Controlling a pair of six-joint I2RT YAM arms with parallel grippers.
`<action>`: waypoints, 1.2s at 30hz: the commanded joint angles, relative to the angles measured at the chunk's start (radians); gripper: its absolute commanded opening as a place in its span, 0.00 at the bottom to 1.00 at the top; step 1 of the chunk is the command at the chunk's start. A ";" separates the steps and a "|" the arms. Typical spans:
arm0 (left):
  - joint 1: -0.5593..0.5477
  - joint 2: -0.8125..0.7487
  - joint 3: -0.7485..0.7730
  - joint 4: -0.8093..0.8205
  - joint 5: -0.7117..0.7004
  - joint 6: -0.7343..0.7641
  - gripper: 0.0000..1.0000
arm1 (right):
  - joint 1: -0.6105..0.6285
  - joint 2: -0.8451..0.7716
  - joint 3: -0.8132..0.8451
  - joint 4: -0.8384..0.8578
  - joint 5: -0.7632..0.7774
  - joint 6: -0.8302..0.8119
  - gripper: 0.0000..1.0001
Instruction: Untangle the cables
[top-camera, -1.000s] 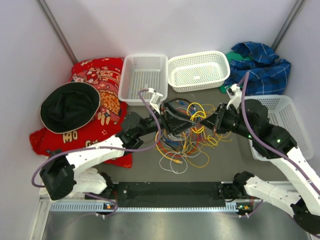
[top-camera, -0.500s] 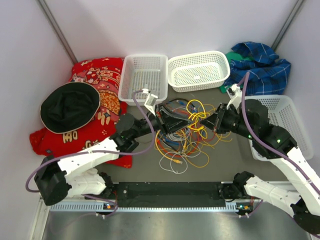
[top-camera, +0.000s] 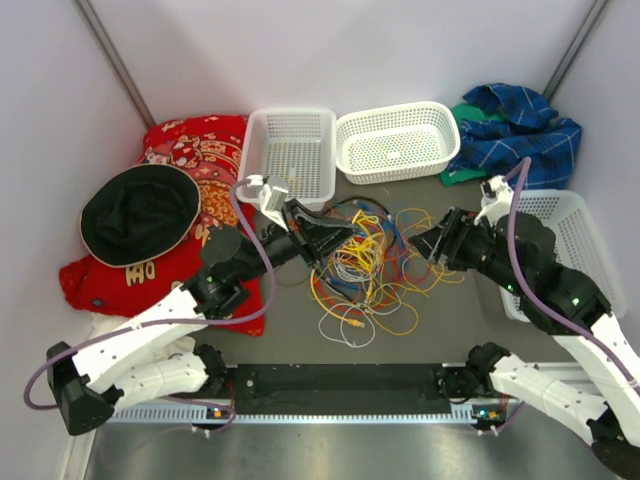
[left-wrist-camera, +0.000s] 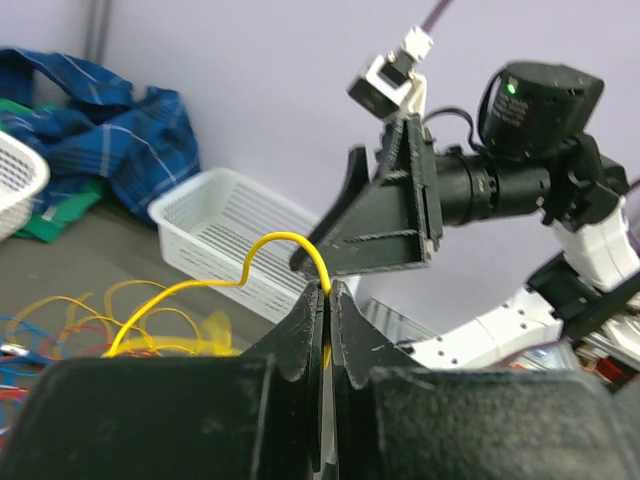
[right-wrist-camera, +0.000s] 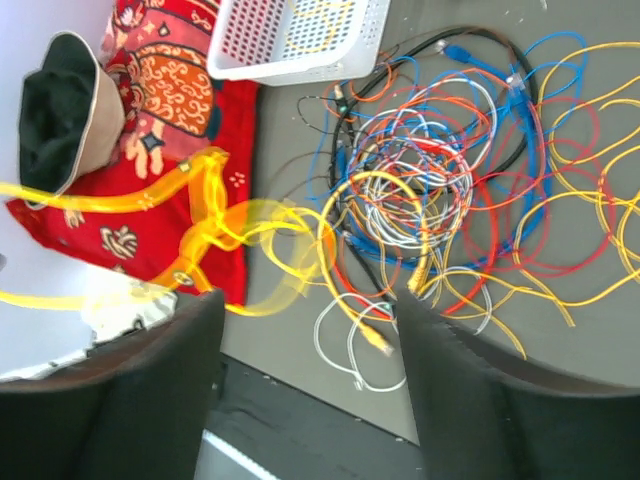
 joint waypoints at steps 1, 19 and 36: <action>-0.002 -0.035 0.117 -0.124 -0.104 0.107 0.00 | 0.005 -0.035 -0.026 0.041 0.039 -0.006 0.78; -0.002 0.100 0.349 -0.219 0.077 0.040 0.00 | 0.005 0.092 -0.041 0.448 -0.080 -0.094 0.95; -0.002 0.098 0.382 -0.239 0.092 0.018 0.00 | 0.005 0.127 -0.271 0.774 -0.127 -0.049 0.89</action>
